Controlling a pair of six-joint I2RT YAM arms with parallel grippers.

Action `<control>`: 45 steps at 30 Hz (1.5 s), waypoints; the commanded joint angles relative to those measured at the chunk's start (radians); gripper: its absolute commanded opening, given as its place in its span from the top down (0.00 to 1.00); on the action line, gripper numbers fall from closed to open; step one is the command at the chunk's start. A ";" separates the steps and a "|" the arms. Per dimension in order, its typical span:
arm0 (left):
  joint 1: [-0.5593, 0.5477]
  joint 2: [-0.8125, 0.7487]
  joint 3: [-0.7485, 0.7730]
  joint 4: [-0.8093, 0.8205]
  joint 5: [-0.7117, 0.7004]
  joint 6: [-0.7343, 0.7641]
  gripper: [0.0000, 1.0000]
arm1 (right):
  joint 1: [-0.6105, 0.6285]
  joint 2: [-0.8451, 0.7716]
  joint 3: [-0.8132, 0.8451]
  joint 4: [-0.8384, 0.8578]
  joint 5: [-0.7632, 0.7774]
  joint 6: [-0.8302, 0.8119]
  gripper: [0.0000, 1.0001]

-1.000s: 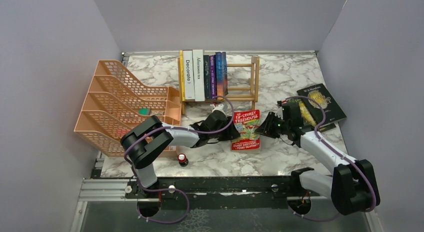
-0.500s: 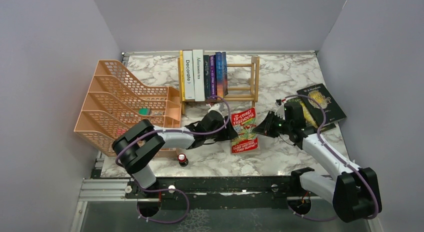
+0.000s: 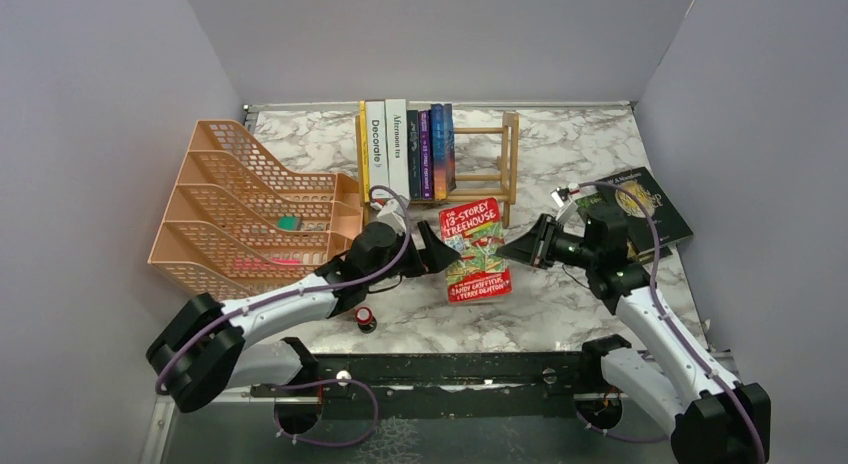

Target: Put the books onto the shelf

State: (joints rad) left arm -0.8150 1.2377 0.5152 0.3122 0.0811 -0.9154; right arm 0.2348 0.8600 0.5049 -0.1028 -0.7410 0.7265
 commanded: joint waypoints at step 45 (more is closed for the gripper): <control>0.063 -0.301 0.067 0.210 0.253 0.087 1.00 | 0.003 -0.092 0.081 0.195 -0.102 0.024 0.68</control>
State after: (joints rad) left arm -0.7753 0.9722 0.5385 0.5312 0.4187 -0.9569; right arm 0.2344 0.7658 0.5228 0.3038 -0.9428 0.9363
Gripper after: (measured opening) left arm 0.174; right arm 0.180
